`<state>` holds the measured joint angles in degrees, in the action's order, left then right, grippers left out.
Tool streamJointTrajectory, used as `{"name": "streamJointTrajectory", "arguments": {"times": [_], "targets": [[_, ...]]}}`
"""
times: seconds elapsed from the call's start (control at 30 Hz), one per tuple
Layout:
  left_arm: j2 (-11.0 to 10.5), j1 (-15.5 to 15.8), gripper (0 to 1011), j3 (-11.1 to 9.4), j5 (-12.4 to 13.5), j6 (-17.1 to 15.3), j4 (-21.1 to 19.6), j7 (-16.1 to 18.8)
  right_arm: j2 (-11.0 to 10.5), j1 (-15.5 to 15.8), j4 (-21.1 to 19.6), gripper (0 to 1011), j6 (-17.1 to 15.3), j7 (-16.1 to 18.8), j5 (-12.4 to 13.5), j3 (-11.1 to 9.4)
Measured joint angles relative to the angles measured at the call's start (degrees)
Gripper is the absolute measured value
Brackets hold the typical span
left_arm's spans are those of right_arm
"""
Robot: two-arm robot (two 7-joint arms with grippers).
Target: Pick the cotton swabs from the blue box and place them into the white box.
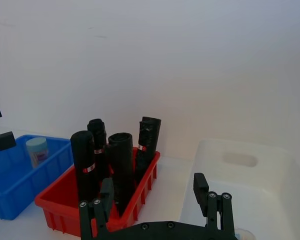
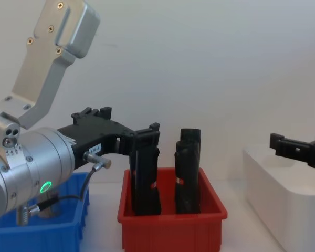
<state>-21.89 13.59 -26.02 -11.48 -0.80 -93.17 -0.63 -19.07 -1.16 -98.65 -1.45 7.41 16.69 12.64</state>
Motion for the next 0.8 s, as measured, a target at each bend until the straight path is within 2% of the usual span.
{"name": "streamJointTrajectory", "arguments": {"times": [0.37,0.6,0.8], "targets": [[0.0,0.0,1004,0.0,0.0,0.0,0.0,0.0,2.0,-7.3,8.9,1002,1.2,7.7,-0.3,-0.1],[0.0,0.0,1004,0.0,0.0,0.0,0.0,0.0,4.4,-13.8,17.1,1002,2.5,12.6,-1.7,0.6],[0.0,0.0,1004,0.0,0.0,0.0,0.0,0.0,6.2,-18.0,22.8,1002,3.5,15.5,-2.6,1.2]]}}
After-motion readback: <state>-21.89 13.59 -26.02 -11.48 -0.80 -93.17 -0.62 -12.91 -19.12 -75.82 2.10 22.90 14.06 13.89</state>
